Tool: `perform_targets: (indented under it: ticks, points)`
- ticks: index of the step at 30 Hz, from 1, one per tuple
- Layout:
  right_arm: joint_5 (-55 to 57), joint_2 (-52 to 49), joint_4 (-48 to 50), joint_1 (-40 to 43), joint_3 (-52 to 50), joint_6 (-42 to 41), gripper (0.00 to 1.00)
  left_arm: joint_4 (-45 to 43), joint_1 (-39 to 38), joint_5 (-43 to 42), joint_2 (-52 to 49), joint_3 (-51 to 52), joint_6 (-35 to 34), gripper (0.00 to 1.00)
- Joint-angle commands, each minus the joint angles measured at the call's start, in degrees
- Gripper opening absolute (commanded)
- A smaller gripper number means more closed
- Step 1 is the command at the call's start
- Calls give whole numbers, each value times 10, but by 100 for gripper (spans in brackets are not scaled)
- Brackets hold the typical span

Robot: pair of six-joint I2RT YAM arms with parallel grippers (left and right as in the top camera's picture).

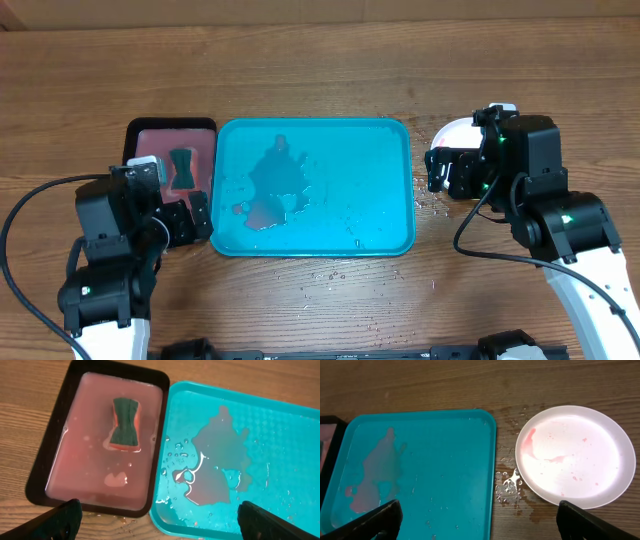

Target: Clean dirty plates on tray and stack at the side

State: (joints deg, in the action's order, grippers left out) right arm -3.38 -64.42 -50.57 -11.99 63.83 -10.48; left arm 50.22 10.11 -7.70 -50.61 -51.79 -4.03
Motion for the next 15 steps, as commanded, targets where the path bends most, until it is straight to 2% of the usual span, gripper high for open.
perform_targets:
  ticks: [1, 9, 15]
  points:
    - [8, 0, 4, 1, -2, 0, 100, 2, -4, 6, -14, 5, 13, 100]
    - [9, 1, -2, 1, -2, 0, 100, 2, -4, 6, -53, 5, 13, 100]
    - [25, 25, 61, 2, -3, 29, 100, 2, -4, 6, -88, 5, 13, 100]
